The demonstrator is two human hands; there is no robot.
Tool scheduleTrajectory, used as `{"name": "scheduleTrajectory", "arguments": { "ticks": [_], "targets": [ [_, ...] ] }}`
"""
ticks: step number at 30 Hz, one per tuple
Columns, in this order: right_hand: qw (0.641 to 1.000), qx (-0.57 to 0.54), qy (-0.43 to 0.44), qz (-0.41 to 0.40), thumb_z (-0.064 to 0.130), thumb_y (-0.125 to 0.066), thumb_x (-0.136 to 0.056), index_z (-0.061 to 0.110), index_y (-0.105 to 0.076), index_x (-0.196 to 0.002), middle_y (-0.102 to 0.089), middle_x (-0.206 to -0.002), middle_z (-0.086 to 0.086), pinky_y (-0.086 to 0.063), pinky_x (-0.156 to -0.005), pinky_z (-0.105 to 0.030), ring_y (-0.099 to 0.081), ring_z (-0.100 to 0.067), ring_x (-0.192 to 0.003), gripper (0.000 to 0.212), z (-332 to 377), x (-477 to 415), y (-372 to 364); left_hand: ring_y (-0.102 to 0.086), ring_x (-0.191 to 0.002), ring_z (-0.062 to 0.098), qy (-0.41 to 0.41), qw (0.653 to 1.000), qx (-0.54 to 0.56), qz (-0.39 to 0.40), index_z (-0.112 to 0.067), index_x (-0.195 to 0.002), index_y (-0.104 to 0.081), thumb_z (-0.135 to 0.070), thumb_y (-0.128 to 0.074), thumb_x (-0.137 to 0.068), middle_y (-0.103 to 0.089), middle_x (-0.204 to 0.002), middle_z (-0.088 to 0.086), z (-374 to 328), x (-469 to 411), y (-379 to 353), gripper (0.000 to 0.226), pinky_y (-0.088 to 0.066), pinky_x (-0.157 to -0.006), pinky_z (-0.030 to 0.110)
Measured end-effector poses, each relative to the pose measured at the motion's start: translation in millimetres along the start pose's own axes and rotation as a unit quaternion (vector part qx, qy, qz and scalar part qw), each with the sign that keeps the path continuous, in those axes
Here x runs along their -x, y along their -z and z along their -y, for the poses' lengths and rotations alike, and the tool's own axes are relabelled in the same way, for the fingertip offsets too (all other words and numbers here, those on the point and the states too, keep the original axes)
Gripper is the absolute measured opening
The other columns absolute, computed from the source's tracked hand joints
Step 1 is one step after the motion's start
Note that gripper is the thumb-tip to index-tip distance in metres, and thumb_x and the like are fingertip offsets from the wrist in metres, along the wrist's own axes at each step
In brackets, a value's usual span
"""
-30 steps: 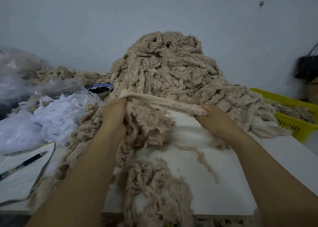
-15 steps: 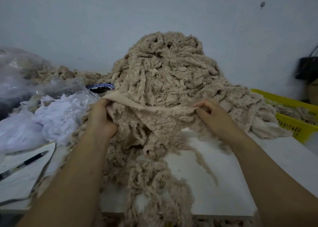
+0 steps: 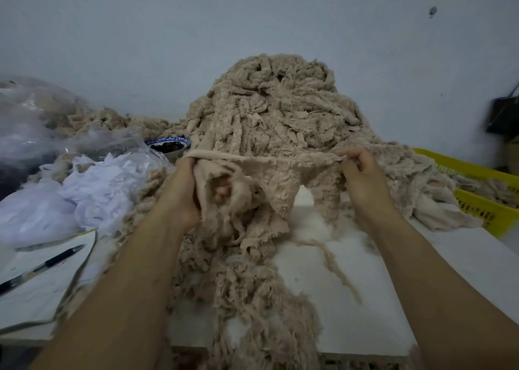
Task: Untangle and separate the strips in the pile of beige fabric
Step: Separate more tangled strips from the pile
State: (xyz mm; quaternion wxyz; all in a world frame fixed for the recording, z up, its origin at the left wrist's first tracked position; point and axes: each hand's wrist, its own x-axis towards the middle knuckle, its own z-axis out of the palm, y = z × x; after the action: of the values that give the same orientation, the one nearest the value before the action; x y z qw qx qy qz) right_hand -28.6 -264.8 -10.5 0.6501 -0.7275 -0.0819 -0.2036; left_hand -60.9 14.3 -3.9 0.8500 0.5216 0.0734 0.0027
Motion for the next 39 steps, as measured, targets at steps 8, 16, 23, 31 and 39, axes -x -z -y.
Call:
{"name": "scheduleTrajectory", "arguments": {
  "ticks": [8,16,23,31,39],
  "targets": [
    [0.906,0.116,-0.006,0.406,0.013,-0.05,-0.095,0.03,-0.073,-0.07,-0.075,-0.084,0.006,-0.054,-0.075,-0.024,-0.071,-0.012,-0.078,0.037,6.2,52.6,-21.0,-0.072,-0.1,0.027,-0.051,0.984,0.166,0.036,-0.015,-0.117,-0.071,-0.051,-0.034,-0.102,-0.073,-0.109,0.01,23.9,-6.0,4.3,0.054,-0.057,-0.087,0.041],
    [0.912,0.123,-0.081,0.383,0.025,-0.05,-0.095,0.029,-0.075,-0.075,-0.073,-0.095,0.014,-0.054,-0.076,-0.02,-0.067,-0.007,-0.09,0.032,-14.3,44.9,-31.1,-0.073,-0.094,0.027,-0.075,0.963,0.247,0.076,-0.007,-0.096,-0.079,-0.042,-0.032,-0.102,-0.075,-0.103,0.014,35.8,-2.4,5.7,0.06,-0.06,-0.079,0.041],
    [0.927,0.134,-0.017,0.35,0.038,-0.06,-0.097,0.044,-0.049,-0.13,-0.047,-0.126,0.022,-0.042,-0.086,-0.01,-0.047,0.015,-0.106,0.036,-25.7,23.5,-48.1,-0.066,-0.113,0.033,-0.038,0.955,0.243,0.163,-0.001,-0.117,-0.071,-0.048,-0.035,-0.099,-0.065,-0.127,0.021,31.9,4.9,-11.2,0.062,-0.058,-0.087,0.047],
    [0.938,-0.262,-0.186,0.127,0.019,-0.057,-0.093,0.023,-0.071,-0.059,-0.058,-0.058,0.007,-0.048,-0.052,-0.02,-0.055,-0.008,-0.056,0.037,-13.6,-17.6,-12.6,-0.054,-0.056,0.008,-0.09,0.981,0.169,-0.043,-0.011,-0.108,-0.066,-0.023,-0.054,-0.1,-0.065,-0.077,0.002,5.1,-5.6,1.3,0.018,-0.045,-0.045,0.016],
    [0.926,-0.292,-0.238,0.029,0.021,-0.063,-0.094,0.013,-0.076,-0.091,-0.075,-0.082,-0.004,-0.058,-0.063,-0.028,-0.072,-0.016,-0.073,0.016,-17.7,-25.7,-3.3,-0.029,-0.037,0.005,-0.058,0.994,0.03,-0.085,-0.011,-0.092,-0.06,-0.009,-0.05,-0.097,-0.053,-0.061,-0.002,8.6,-7.8,0.1,0.012,-0.021,-0.034,0.016]
  ]
}}
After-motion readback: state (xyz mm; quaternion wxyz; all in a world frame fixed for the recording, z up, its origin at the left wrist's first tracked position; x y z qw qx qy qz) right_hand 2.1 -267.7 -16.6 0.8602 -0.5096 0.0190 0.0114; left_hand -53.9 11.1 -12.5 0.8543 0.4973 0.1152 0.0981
